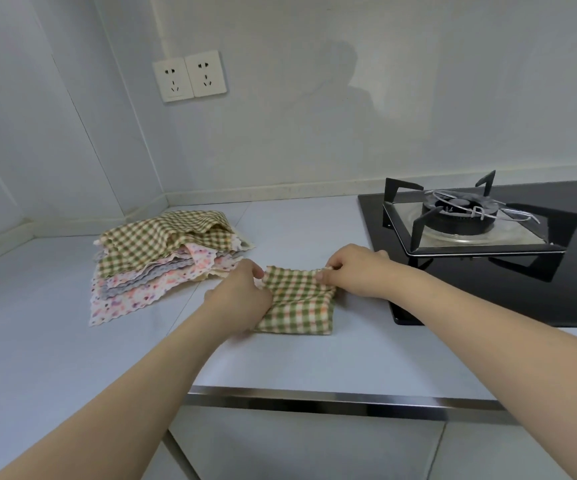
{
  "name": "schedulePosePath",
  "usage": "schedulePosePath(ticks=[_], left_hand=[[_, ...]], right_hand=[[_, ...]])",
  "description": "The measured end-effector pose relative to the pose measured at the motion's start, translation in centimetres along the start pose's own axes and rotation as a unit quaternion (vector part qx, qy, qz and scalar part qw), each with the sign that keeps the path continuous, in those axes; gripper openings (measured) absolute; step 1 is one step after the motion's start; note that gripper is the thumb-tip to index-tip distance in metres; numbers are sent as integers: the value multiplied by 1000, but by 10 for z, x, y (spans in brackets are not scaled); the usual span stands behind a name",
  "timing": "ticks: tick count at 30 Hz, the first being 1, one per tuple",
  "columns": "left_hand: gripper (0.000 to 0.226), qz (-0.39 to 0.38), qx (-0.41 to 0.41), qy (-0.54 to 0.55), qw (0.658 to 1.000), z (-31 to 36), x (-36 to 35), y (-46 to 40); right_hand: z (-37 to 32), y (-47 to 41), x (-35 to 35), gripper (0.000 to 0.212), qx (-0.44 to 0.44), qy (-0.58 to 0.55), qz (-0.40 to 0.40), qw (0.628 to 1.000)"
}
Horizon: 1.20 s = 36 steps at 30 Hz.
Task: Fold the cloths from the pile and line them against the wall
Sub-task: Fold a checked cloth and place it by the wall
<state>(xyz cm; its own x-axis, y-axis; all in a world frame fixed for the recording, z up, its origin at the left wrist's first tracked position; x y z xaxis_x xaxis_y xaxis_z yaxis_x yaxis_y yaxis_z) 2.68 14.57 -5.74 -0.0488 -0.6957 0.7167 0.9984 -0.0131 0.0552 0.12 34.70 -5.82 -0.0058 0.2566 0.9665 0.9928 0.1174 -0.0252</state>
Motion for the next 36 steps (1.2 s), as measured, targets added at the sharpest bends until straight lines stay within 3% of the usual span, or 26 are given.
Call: schedulePosePath(ticks=[2,4,8,11,14,22,26,30,32,34,36], left_hand=[[34,92,-89,-112,985,16,4,16],[31,158,-177,-124,964,40,-1,45],[55,134,-162,-208,955,56,-40,65],[46,162,-171,-265,935,63,-48,65],[35,139,-145,-295,934,61,-55,64],[49,104,-53,-228,967,53,-64,65],[60,77,-34,-198,976,45,-61,68],[83,-23,-49,-179,982,31,-55,66],[58,-26,-54,-150,987,19,-37,57],[29,24,-16,-40,999,4,-11,49],[25,52,4,-10,999,-8,2,40]], right_hand=[[0,1,1,31,-6,-12,-15,1000],[0,1,0,29,-9,-17,-18,1000],[3,1,0,26,-22,-50,-9,998],[3,4,1,30,-17,-53,-2,998],[2,8,-1,37,-16,-23,29,999],[-5,19,1,35,-17,48,68,996],[-6,20,-1,30,-24,72,34,997],[-6,19,-3,39,-35,99,-33,994],[-8,18,-5,39,-20,41,-74,996],[-9,21,-2,30,-7,-54,-74,996],[-8,25,3,20,-12,-171,-56,984]])
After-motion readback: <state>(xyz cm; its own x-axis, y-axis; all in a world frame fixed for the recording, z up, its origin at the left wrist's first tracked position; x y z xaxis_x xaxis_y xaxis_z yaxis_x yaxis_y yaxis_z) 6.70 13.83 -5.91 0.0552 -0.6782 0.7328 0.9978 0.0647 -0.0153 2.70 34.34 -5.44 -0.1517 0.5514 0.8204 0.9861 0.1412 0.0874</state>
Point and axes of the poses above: each hand's wrist, its own y-axis away from the middle knuckle, its own x-axis out of the back of the hand, z = x × y, the point moved 6 cm from there along -y, towards the middle knuckle, and after that the axes turned 12 degrees about y, right-handed, at the moved point
